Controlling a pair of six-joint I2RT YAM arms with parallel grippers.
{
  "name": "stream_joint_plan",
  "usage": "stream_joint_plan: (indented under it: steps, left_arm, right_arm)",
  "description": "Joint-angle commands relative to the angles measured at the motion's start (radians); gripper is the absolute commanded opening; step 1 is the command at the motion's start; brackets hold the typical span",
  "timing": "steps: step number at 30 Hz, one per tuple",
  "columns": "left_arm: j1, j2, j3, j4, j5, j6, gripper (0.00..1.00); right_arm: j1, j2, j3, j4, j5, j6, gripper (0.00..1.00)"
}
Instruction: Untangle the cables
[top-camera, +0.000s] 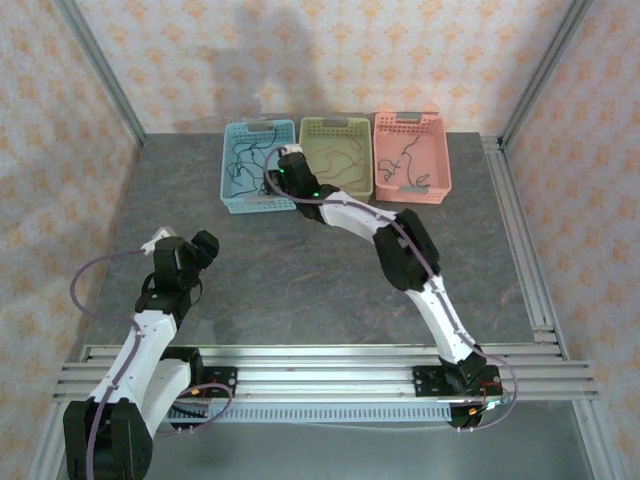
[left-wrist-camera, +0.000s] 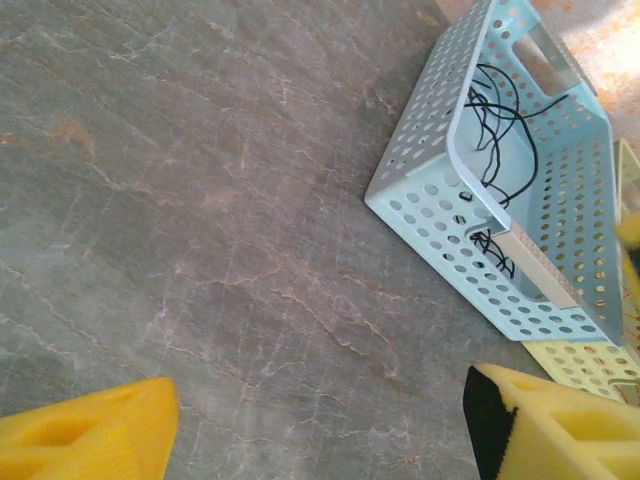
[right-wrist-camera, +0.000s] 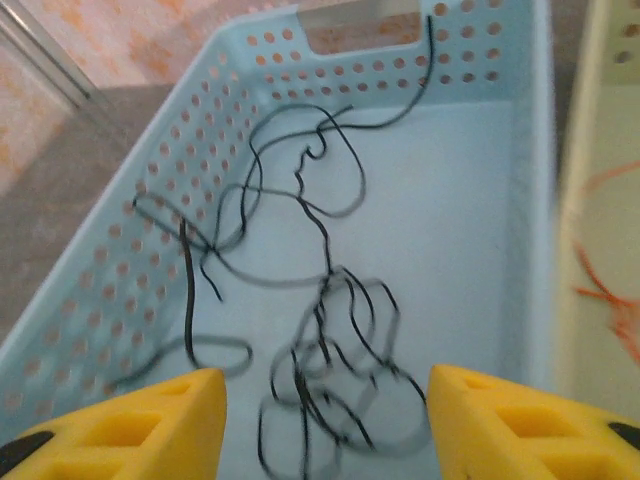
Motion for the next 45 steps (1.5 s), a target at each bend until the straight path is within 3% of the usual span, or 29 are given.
stream_joint_plan:
  steps: [1,5,6,7,9,14,18,23,26,28,31,33,35,36,39,41,42,45]
  left_arm:
    - [-0.006,-0.023,0.084,-0.088,-0.096,0.040,0.78]
    - [-0.037,-0.056,0.121,-0.079,-0.273,0.091,0.85]
    - [-0.051,-0.064,0.118,-0.052,-0.324,0.139,0.86]
    - [-0.069,-0.073,0.107,-0.015,-0.364,0.192,0.98]
    - [-0.107,-0.080,0.072,0.071,-0.443,0.303,1.00]
    - [-0.122,-0.034,-0.018,0.252,-0.451,0.447,1.00]
    - [-0.130,-0.013,-0.126,0.473,-0.461,0.627,1.00]
    - [-0.130,0.234,-0.109,0.623,-0.418,0.666,1.00]
    - [-0.129,0.380,-0.090,0.719,-0.373,0.704,0.98]
    - [-0.130,0.444,-0.072,0.776,-0.342,0.728,0.96]
    - [-0.128,0.541,-0.056,0.866,-0.332,0.753,0.96]
    - [-0.132,0.581,-0.011,0.815,-0.275,0.781,0.96]
    - [-0.138,0.629,0.017,0.809,-0.187,0.829,0.94]
    - [-0.133,0.645,0.028,0.801,-0.179,0.824,0.99]
    - [-0.085,0.674,0.054,0.775,-0.148,0.775,1.00]
    - [-0.084,0.675,0.053,0.778,-0.146,0.774,1.00]
    - [-0.084,0.675,0.050,0.786,-0.146,0.777,1.00]
    - [-0.084,0.674,0.048,0.787,-0.147,0.774,1.00]
  right_arm:
    - [0.006,-0.295,-0.265,0.245,0.038,-0.096,0.57]
    - [-0.003,-0.590,-0.716,0.488,0.151,-0.220,0.62]
    - [-0.014,-0.662,-0.814,0.517,0.190,-0.248,0.63]
    - [-0.027,-0.736,-0.907,0.524,0.238,-0.266,0.64]
    - [-0.060,-0.872,-1.055,0.513,0.324,-0.285,0.65]
    - [-0.160,-1.192,-1.355,0.499,0.483,-0.311,0.72]
    - [-0.271,-1.347,-1.514,0.500,0.483,-0.327,0.74]
    - [-0.419,-1.283,-1.657,0.692,0.414,-0.330,0.75]
    - [-0.511,-1.117,-1.689,0.897,0.355,-0.327,0.76]
    - [-0.528,-0.967,-1.715,1.132,0.368,-0.356,0.76]
    - [-0.565,-0.722,-1.688,1.322,0.349,-0.302,0.76]
    - [-0.565,-0.652,-1.636,1.317,0.307,-0.340,0.76]
    - [-0.577,-0.686,-1.618,1.239,0.336,-0.302,0.77]
    - [-0.600,-0.697,-1.598,1.187,0.339,-0.274,0.79]
    - [-0.656,-0.744,-1.438,0.806,0.314,-0.197,0.88]
    - [-0.662,-0.736,-1.458,0.865,0.305,-0.196,0.91]
    - [-0.661,-0.725,-1.469,0.903,0.302,-0.210,0.99]
    - [-0.660,-0.731,-1.462,0.881,0.263,-0.220,0.99]
